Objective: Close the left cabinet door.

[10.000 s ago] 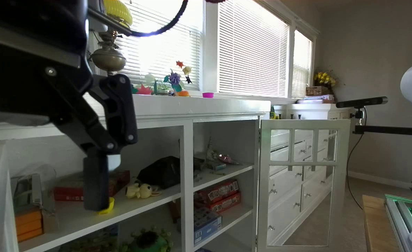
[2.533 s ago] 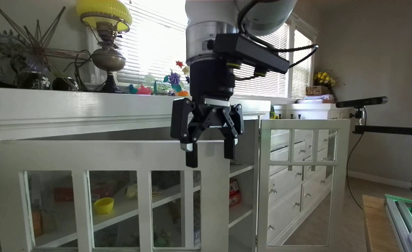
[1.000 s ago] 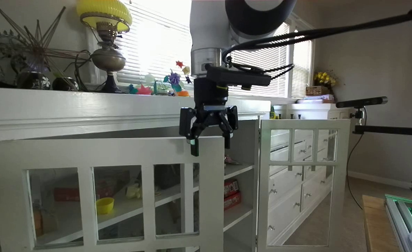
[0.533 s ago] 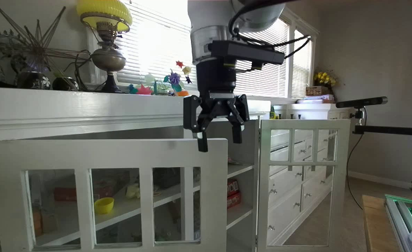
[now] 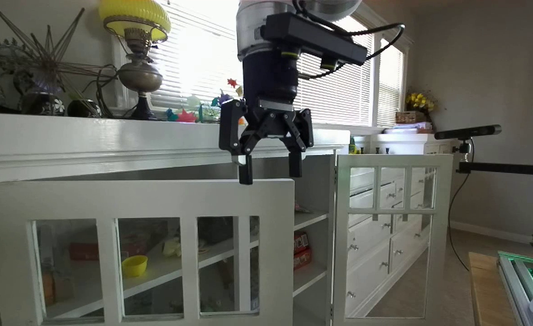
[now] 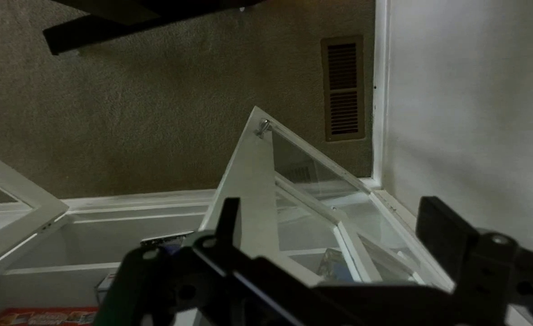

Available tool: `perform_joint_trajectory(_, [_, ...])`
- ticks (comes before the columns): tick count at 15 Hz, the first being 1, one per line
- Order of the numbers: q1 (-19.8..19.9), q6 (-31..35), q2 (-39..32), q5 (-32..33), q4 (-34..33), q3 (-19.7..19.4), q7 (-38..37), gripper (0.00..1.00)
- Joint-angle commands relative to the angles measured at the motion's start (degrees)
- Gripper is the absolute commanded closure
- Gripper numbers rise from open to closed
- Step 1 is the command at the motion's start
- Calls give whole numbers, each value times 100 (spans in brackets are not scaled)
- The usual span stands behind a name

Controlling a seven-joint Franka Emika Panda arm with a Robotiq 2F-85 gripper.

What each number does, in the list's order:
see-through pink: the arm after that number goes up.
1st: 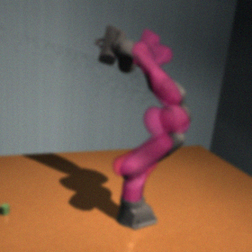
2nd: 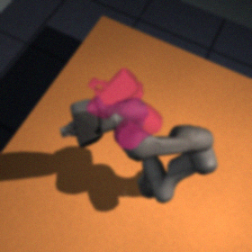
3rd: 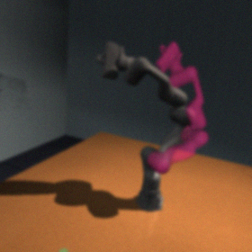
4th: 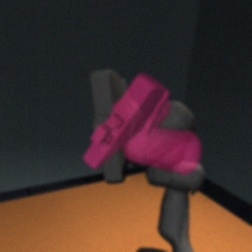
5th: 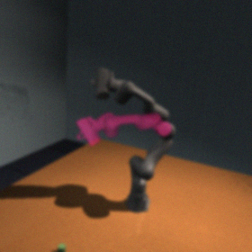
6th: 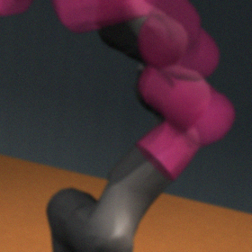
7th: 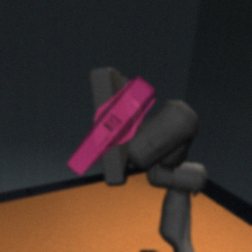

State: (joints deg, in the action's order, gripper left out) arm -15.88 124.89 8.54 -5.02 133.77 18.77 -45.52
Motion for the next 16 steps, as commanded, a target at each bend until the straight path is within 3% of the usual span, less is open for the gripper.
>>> perform_joint_trajectory(1, [12, 351, -545, -5, -263, 14, 220, 0])
perform_joint_trajectory(8, [-10, 638, -1224, 357, -385, -148, 176, 0])
perform_joint_trajectory(16, [6, 551, -1342, 1122, -479, -463, -107, 0])
